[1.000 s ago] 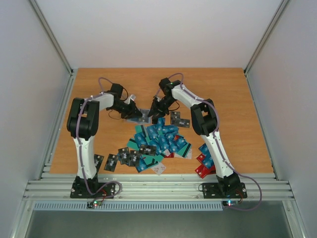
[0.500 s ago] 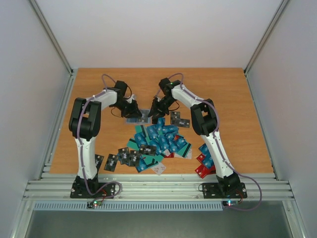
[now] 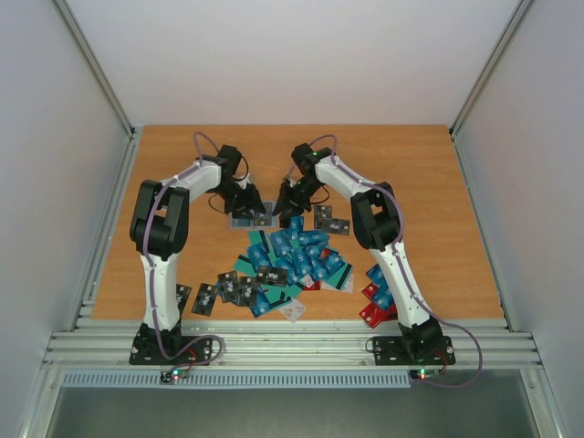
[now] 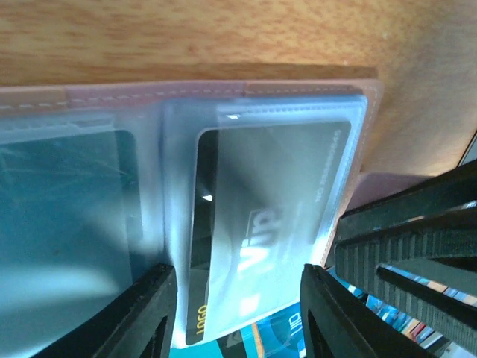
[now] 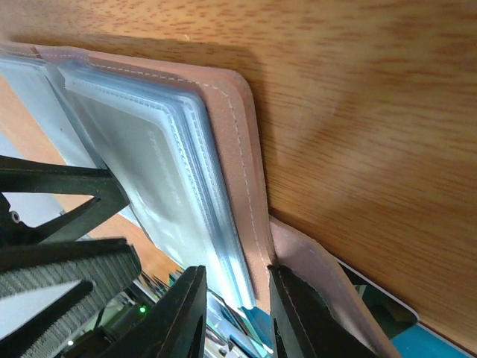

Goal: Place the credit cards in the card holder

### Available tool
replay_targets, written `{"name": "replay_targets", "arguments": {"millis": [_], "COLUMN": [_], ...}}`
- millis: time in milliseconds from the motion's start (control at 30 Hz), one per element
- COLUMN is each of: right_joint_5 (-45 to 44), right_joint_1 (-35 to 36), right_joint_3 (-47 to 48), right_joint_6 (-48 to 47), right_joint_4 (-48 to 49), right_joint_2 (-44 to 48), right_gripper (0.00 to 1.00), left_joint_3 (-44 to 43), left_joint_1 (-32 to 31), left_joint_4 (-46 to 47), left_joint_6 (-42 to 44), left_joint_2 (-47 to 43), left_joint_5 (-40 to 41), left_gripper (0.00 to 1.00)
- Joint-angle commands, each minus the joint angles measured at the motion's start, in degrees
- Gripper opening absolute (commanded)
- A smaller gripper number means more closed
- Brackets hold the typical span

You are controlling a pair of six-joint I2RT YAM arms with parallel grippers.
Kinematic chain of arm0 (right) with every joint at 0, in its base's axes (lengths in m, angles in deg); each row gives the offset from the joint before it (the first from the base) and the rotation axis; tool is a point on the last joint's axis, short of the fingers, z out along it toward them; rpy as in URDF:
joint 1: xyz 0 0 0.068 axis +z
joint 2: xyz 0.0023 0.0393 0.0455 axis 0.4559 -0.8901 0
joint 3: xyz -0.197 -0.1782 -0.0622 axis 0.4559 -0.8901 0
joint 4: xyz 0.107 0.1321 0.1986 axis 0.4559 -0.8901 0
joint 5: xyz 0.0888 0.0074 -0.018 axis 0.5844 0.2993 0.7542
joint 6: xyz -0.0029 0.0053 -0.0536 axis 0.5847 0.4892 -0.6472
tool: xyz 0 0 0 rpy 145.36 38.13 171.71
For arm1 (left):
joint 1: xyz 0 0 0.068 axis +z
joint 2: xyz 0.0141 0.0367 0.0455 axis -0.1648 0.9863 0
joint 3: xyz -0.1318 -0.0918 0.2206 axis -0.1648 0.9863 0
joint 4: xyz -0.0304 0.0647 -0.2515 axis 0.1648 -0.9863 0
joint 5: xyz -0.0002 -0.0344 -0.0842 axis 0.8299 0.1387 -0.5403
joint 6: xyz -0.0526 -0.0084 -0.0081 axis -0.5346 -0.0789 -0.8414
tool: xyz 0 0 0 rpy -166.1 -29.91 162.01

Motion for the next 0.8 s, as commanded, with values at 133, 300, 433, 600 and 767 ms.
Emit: {"name": "replay_targets", "arguments": {"millis": [133, 300, 433, 600, 767], "right_joint_5": [-2.6, -2.3, -2.0, -1.5, -0.5], "right_joint_1": [0.6, 0.6, 0.6, 0.5, 0.6], "right_joint_3": [1.3, 1.2, 1.1, -1.4, -1.6], "right_joint_6": [0.3, -0.8, -1.3, -0.3, 0.8], "right_joint_4": [0.3, 0.7, 0.9, 3.4, 4.5], "right_joint_2": [3.6, 5.4, 6.9, 8.6, 7.2], "right_gripper": [0.26, 0.28, 0.30, 0.32, 0.32], "left_joint_3": [0.0, -0.4, 0.8, 3.2, 1.8], "left_joint_1": [-0.1, 0.2, 0.6, 0.7, 0.7], "left_joint_4": [-3.8, -5.1, -4.0, -0.1, 0.9], "left_joint_6": [1.2, 3.3, 6.0, 7.7, 8.2], "left_joint_2": [-6.2, -9.0, -9.6, -8.5, -4.9], "left_joint_5": [0.6, 1.6, 2.6, -0.1, -1.7], "left_gripper": [0.60, 0.67, 0.61, 0.38, 0.15]}}
